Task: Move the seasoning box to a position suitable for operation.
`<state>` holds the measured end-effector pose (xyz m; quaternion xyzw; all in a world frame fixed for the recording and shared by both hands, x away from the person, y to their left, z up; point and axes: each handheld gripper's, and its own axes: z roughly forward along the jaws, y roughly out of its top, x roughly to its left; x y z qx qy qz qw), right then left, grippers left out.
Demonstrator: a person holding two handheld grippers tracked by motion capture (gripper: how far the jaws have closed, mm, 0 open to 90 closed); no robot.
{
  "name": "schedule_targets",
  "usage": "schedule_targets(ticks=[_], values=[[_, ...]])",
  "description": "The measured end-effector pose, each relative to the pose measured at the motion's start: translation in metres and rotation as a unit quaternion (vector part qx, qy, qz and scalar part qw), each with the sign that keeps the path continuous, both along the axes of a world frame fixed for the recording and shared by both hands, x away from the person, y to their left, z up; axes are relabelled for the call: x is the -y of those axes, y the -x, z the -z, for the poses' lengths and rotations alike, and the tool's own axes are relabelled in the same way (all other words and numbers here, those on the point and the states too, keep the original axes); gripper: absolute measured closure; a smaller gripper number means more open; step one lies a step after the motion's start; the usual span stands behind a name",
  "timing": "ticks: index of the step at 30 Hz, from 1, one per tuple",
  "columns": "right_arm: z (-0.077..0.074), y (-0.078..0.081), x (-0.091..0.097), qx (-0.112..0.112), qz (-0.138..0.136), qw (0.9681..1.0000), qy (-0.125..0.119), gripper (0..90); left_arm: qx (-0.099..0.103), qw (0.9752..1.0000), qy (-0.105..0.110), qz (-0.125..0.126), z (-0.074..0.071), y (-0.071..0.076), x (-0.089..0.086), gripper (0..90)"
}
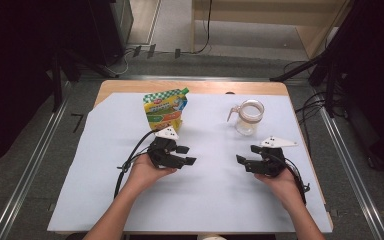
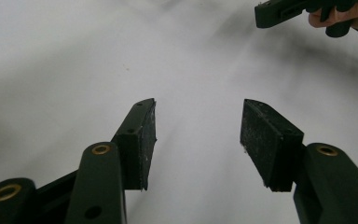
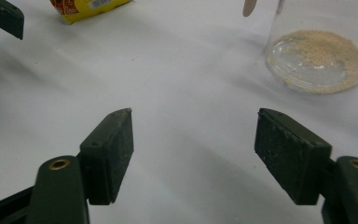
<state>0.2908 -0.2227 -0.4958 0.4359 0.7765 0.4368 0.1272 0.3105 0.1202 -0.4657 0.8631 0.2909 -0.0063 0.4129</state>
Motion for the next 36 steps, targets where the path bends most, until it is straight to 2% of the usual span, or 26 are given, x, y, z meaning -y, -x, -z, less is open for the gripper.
schedule_targets(ticks=[3,6,7,12,14,15,16,21,22,29,30,31,32,33,36], values=[[0.0,0.0,0.001,-0.003,-0.007,1.0,-0.005,35.4,0.0,0.9999,-0.006,-0.011,0.001,0.002,-0.001,40.4],[-0.001,0.0,0.002,0.005,-0.009,0.9999,-0.004,38.0,-0.009,0.9997,-0.004,-0.02,0.004,0.005,-0.003,40.7],[-0.002,0.0,0.003,0.006,-0.011,0.9999,-0.008,41.4,-0.012,0.9997,-0.003,-0.021,0.003,0.006,-0.003,40.6],[-0.003,-0.001,0.004,0.002,-0.015,0.9998,-0.015,44.1,-0.006,0.9999,0.001,-0.016,0.001,0.007,-0.001,40.8],[-0.003,-0.002,0.006,-0.003,-0.016,0.9997,-0.02,44.8,-0.02,0.9996,0.005,-0.021,0.002,0.006,-0.002,40.3],[-0.003,-0.002,0.006,-0.003,-0.016,0.9997,-0.02,44.8,-0.02,0.9996,0.005,-0.021,0.002,0.006,-0.002,40.0],[-0.003,-0.003,0.006,-0.002,-0.015,0.9997,-0.019,44.8,-0.037,0.9989,0.013,-0.025,0.002,0.004,-0.003,40.0],[-0.003,-0.002,0.006,0.0,-0.013,0.9999,-0.01,44.3,-0.032,0.999,0.015,-0.026,0.001,0.004,-0.003,39.8],[-0.001,-0.003,0.005,-0.008,-0.013,0.9999,-0.001,44.5,-0.03,0.9991,0.016,-0.025,0.0,0.005,-0.003,39.4],[0.001,-0.005,0.005,-0.026,-0.012,0.9996,-0.001,45.0,-0.017,0.9997,0.007,-0.013,-0.005,0.009,-0.001,38.9],[0.001,-0.005,0.006,-0.024,-0.012,0.9996,-0.001,45.0,-0.031,0.9993,0.016,-0.013,-0.005,0.008,-0.001,38.8],[0.001,-0.005,0.006,-0.024,-0.012,0.9996,-0.001,45.0,-0.031,0.9993,0.016,-0.013,-0.005,0.008,-0.001,39.0],[0.001,-0.004,0.006,-0.023,-0.011,0.9997,-0.001,45.0,-0.047,0.9982,0.033,-0.015,-0.006,0.008,-0.001,39.0],[0.001,-0.004,0.006,-0.025,-0.011,0.9996,-0.003,47.4,-0.069,0.9959,0.055,-0.021,-0.008,0.007,-0.003,38.9],[0.001,-0.005,0.007,-0.03,-0.009,0.9995,-0.006,48.2,-0.068,0.9955,0.064,-0.018,-0.011,0.008,-0.004,38.9]])
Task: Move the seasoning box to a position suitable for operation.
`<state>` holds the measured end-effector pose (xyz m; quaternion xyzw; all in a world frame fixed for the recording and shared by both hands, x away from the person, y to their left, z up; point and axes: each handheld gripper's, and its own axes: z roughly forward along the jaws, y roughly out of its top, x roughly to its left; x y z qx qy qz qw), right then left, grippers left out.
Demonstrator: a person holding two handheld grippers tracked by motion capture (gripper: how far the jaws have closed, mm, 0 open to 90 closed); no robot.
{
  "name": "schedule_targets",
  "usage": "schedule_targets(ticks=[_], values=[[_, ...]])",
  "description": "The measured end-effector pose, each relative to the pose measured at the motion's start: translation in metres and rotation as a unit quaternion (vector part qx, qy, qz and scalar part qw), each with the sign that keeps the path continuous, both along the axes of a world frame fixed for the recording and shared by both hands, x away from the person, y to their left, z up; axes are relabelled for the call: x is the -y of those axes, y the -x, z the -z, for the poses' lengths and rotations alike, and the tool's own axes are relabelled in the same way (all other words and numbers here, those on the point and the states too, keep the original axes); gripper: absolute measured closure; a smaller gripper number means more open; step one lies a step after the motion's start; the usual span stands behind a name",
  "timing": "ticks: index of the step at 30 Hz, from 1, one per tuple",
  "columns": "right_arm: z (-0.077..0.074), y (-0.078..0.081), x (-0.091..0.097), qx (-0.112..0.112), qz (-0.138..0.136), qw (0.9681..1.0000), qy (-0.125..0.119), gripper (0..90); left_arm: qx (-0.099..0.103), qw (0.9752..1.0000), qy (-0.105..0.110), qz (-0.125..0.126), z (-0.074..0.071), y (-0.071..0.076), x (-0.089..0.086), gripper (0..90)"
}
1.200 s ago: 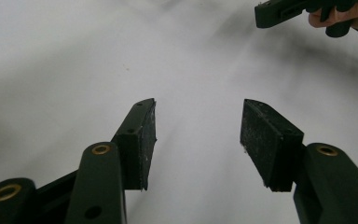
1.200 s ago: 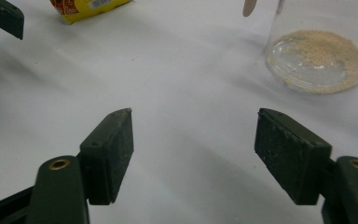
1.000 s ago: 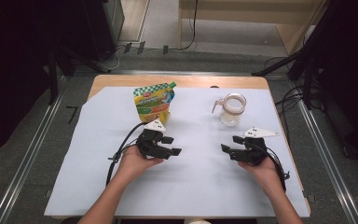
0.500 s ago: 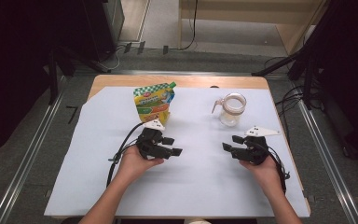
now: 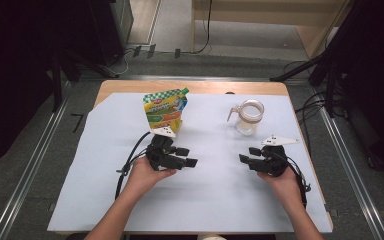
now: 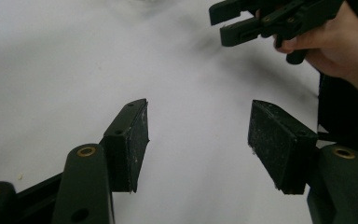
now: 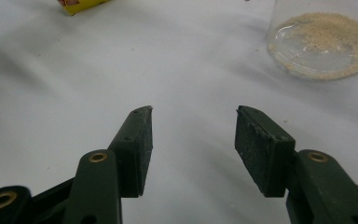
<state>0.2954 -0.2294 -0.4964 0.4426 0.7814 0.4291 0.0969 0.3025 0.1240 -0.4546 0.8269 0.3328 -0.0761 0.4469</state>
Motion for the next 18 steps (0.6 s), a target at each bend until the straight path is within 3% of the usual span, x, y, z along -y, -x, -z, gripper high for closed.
schedule_targets(ticks=[7,11,18], values=[[0.0005,0.0003,-0.0013,0.002,-0.004,1.0,0.004,48.0,0.01,0.9999,-0.01,-0.004,0.0,-0.0001,-0.0027,38.9],[0.0008,0.0005,-0.0017,0.002,-0.005,1.0,0.003,48.3,0.023,0.9993,-0.028,-0.004,-0.0001,-0.0002,-0.0041,38.9],[0.0048,-0.006,0.0004,0.0,0.007,1.0,-0.005,48.9,0.026,0.9994,-0.019,-0.01,-0.0024,-0.0011,-0.0084,38.8]])
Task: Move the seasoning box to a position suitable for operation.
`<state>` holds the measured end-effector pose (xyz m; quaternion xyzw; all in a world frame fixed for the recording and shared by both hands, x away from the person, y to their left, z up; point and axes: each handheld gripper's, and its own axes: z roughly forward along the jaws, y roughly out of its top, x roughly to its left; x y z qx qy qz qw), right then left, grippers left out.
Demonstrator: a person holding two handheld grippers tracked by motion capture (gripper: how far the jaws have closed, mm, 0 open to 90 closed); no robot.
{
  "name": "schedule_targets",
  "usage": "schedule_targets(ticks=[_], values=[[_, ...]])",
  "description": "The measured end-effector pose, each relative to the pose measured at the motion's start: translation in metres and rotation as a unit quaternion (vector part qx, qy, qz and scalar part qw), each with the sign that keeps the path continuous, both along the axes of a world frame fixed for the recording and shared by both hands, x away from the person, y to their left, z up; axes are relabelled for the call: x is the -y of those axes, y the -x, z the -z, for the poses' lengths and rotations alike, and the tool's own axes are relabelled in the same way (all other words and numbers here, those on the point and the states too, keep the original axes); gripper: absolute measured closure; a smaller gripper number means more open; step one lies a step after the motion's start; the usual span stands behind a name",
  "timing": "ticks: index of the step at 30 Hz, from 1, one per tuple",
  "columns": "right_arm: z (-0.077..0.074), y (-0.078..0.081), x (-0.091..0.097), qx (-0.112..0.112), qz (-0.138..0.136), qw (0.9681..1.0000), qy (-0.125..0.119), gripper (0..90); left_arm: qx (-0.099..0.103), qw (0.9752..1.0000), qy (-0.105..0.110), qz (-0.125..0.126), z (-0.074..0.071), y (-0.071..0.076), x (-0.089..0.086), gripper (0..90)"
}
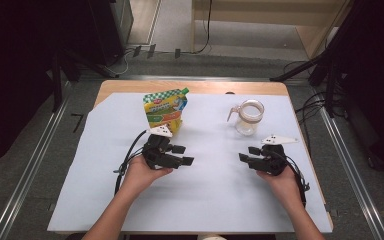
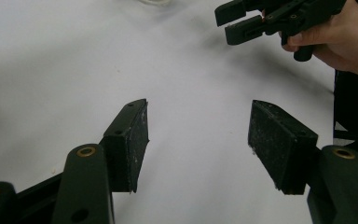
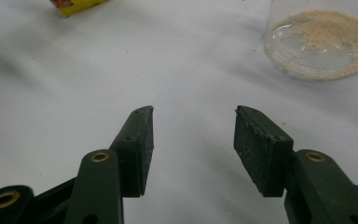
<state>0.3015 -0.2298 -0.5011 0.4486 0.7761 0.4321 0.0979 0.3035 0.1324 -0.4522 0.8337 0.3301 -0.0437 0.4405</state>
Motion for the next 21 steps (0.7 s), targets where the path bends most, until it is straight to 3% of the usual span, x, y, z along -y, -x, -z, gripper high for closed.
schedule_targets(ticks=[4,11,13,16,21], values=[[0.001,-0.002,0.0,0.0,0.009,1.0,0.001,49.4,-0.003,1.0,0.001,0.0,0.0,0.0,-0.001,38.8],[-0.002,-0.005,0.004,0.035,0.032,0.9987,0.021,40.1,-0.009,0.9999,-0.009,0.005,0.003,0.002,0.001,38.6],[-0.008,-0.011,0.006,0.031,0.037,0.9981,0.038,38.9,-0.011,0.9998,-0.013,0.009,0.004,0.002,0.003,38.5],[-0.013,-0.016,0.008,0.039,0.044,0.9975,0.04,38.8,-0.014,0.9998,-0.012,0.012,0.005,0.002,0.003,38.4],[-0.02,-0.037,0.01,0.037,0.069,0.9958,0.047,27.7,-0.02,0.9996,-0.003,0.018,0.006,0.002,0.006,38.2]])
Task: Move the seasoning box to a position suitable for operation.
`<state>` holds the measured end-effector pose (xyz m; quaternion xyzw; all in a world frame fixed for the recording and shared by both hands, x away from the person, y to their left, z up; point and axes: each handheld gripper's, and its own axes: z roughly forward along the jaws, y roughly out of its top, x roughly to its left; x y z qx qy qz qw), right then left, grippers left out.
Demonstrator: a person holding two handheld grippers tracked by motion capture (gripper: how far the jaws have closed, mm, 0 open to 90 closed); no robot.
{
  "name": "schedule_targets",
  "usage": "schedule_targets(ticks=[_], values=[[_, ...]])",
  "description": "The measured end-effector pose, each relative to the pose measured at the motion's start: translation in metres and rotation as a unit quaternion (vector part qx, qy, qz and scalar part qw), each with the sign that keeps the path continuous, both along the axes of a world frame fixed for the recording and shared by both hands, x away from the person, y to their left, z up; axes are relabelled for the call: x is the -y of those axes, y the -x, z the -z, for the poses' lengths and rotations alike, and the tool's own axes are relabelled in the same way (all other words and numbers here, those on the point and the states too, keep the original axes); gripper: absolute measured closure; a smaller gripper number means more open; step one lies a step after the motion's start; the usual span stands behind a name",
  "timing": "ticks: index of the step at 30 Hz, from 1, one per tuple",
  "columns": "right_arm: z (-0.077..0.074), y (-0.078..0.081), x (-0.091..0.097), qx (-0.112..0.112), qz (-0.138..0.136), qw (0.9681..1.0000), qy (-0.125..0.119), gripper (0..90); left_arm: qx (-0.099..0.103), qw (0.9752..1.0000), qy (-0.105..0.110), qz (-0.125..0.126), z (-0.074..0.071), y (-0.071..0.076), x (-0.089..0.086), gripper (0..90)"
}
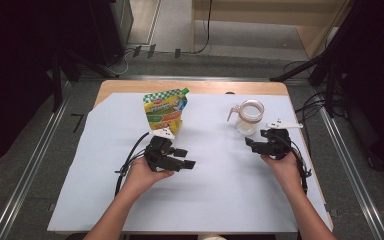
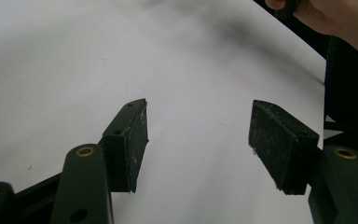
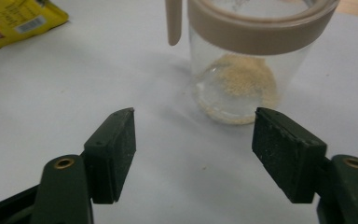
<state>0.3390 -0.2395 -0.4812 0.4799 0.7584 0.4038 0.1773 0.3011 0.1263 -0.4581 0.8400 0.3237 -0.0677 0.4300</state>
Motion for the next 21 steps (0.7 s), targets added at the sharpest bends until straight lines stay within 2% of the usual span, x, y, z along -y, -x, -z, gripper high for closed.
schedule_targets(ticks=[3,4,5,6,10,13,14,17,20,21], values=[[0.001,-0.004,0.0,0.0,0.01,0.9999,-0.006,22.9,0.003,1.0,-0.008,0.004,0.0,0.0,0.0,38.2],[0.004,-0.009,-0.002,-0.01,0.02,0.9997,-0.013,15.8,0.001,1.0,-0.008,0.002,0.001,0.0,0.0,38.2],[0.004,-0.009,-0.002,-0.01,0.02,0.9997,-0.013,15.8,-0.001,1.0,-0.004,0.002,0.001,-0.001,0.0,38.2],[0.005,-0.013,-0.007,-0.014,0.032,0.9993,-0.011,14.3,-0.001,1.0,-0.005,0.002,0.001,-0.001,0.0,38.2],[0.007,-0.018,-0.011,-0.011,0.047,0.9988,0.001,14.2,-0.001,0.9999,-0.009,0.005,0.002,-0.001,-0.001,38.1],[0.008,-0.023,-0.012,0.001,0.054,0.9985,-0.012,14.0,-0.002,1.0,-0.007,0.003,0.002,-0.002,-0.001,38.1],[0.01,-0.027,-0.012,0.012,0.056,0.9982,-0.021,13.6,-0.001,1.0,-0.008,0.003,0.002,-0.002,-0.001,38.1],[0.012,-0.031,-0.013,0.014,0.066,0.9974,-0.025,13.5,-0.002,1.0,-0.009,0.002,0.002,-0.002,-0.002,38.1],[0.019,-0.042,-0.018,0.013,0.09,0.9958,-0.01,13.2,0.002,0.9999,-0.011,0.003,0.002,-0.003,-0.003,38.1],[0.019,-0.042,-0.018,0.013,0.09,0.9958,-0.01,13.2,0.002,0.9999,-0.011,0.003,0.002,-0.003,-0.003,38.1]])
